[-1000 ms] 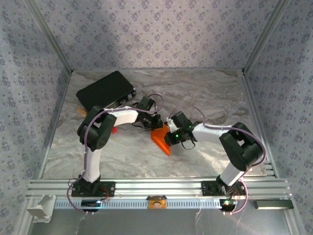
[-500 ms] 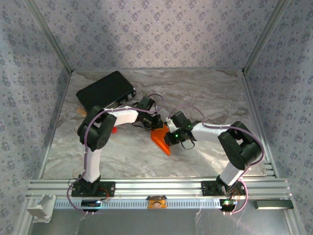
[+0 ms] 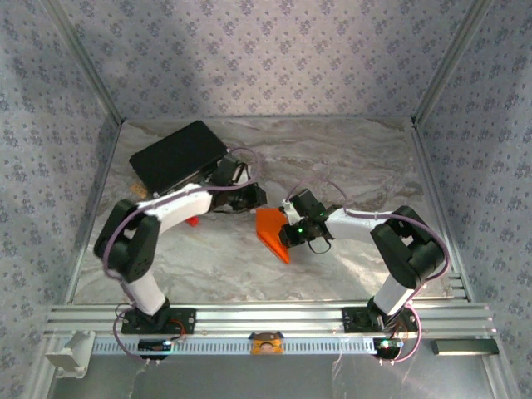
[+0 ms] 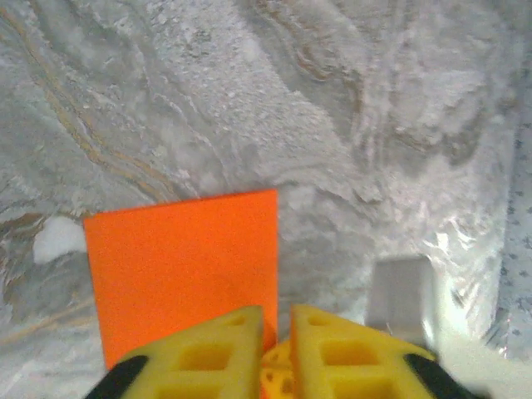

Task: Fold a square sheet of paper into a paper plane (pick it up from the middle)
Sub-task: Third fold the triangle at the center of the table.

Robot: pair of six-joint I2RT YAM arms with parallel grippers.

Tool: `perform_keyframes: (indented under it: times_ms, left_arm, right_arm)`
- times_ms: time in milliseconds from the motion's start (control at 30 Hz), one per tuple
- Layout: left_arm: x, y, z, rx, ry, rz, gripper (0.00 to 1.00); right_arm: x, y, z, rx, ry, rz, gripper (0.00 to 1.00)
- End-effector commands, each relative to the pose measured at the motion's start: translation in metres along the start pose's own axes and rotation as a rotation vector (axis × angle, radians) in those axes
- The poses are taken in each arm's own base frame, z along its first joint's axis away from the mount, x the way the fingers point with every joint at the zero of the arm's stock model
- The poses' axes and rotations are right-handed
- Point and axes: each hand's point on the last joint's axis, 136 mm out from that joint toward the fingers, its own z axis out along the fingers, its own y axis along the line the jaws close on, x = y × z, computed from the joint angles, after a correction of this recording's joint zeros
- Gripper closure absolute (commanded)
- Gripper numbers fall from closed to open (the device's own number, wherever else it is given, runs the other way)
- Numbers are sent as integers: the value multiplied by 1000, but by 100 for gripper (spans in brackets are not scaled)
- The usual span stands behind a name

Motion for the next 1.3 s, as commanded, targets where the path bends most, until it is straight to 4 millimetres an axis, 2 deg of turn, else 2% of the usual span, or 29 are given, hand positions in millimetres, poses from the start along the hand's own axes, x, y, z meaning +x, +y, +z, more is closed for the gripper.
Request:
perform_keyframes:
  times_ms: [0,133,267,400,533,1267]
  left_arm:
    - [8,-13,-11,113,-19,-77,89]
    - [34,-21,-5,211,45,-133,96]
    - [65,-21,12,203,108,-154,98]
    - [81,-17,28,202,140,-181,100]
    - [88,-1,36,165,143,-217,100]
    - [103,25,52,86,185,-213,100]
  right_arm:
    - [-1,-3,-1,25,4,18,100]
    - [-1,-2,-1,23,2,16,100]
    - [-2,-3,-2,27,-3,17,100]
    - [-2,-3,-2,30,-2,17,100]
    - [-2,-3,-2,30,0,18,100]
    - [-1,-3,0,32,5,14,100]
